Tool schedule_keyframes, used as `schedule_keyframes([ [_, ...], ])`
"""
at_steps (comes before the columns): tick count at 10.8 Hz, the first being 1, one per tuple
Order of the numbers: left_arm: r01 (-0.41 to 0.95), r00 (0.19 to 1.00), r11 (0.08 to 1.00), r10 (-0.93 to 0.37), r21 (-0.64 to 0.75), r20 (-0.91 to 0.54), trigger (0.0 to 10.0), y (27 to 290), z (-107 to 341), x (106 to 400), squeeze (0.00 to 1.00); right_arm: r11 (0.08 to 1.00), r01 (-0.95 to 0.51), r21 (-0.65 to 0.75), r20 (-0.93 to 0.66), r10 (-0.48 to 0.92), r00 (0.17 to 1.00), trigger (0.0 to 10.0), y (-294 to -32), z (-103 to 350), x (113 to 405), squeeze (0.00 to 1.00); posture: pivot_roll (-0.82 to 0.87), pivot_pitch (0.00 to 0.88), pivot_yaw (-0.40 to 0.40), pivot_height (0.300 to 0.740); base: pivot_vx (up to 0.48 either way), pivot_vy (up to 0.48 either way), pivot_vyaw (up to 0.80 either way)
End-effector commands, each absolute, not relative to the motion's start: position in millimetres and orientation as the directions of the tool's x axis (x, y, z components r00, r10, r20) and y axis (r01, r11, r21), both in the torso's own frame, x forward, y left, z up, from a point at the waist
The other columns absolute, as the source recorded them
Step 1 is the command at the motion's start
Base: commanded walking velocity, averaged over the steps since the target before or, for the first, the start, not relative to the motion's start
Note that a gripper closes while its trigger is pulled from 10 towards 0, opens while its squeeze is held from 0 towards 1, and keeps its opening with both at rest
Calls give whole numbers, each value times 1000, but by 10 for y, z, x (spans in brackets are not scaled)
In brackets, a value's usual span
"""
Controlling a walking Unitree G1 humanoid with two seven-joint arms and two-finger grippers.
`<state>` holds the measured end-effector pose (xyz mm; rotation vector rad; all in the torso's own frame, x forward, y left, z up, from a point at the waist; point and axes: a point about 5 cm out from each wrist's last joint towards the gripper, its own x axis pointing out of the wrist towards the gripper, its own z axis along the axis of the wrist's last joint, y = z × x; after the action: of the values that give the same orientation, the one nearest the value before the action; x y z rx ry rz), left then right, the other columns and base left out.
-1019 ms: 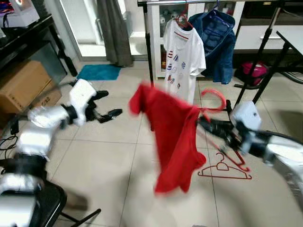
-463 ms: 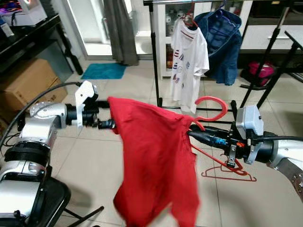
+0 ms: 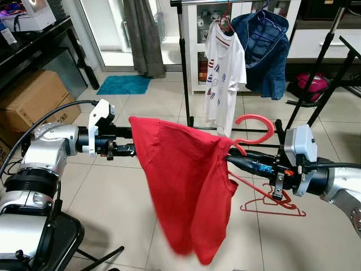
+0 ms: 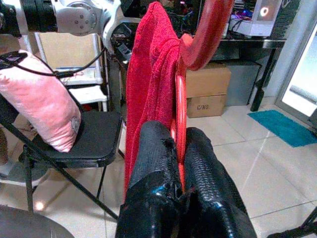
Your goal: Hang hanger
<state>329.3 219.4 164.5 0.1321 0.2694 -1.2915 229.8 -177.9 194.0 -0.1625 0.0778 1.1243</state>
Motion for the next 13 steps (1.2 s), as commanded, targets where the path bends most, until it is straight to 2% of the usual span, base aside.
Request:
schedule_keyframes([
  [1,959,264,283,-922,-28,-282,0,2251,1712,3306,0,405,-909,-99,-120,902,415,10000,-1753,1993,2295,0,-148,1,147,740,0,0,0],
  [4,936,330,351,-895,-18,-300,0,2316,1672,3330,0,403,-911,-91,-116,904,411,10000,-1738,1974,2295,0,-142,2,143,740,0,0,0],
  [9,910,396,416,-861,8,-321,0,2312,1618,3399,0,393,-915,-89,-108,910,401,10000,-1724,1984,2284,0,-143,5,147,740,0,0,0],
  [12,872,478,487,-822,55,-310,0,2286,1598,3476,0,390,-916,-90,-103,912,398,10000,-1717,1992,2267,0,-147,7,151,740,0,0,0],
  [13,841,533,535,-792,83,-296,0,2303,1601,3508,0,393,-915,-90,-102,910,401,10000,-1719,1995,2263,0,-148,8,156,740,0,0,0],
])
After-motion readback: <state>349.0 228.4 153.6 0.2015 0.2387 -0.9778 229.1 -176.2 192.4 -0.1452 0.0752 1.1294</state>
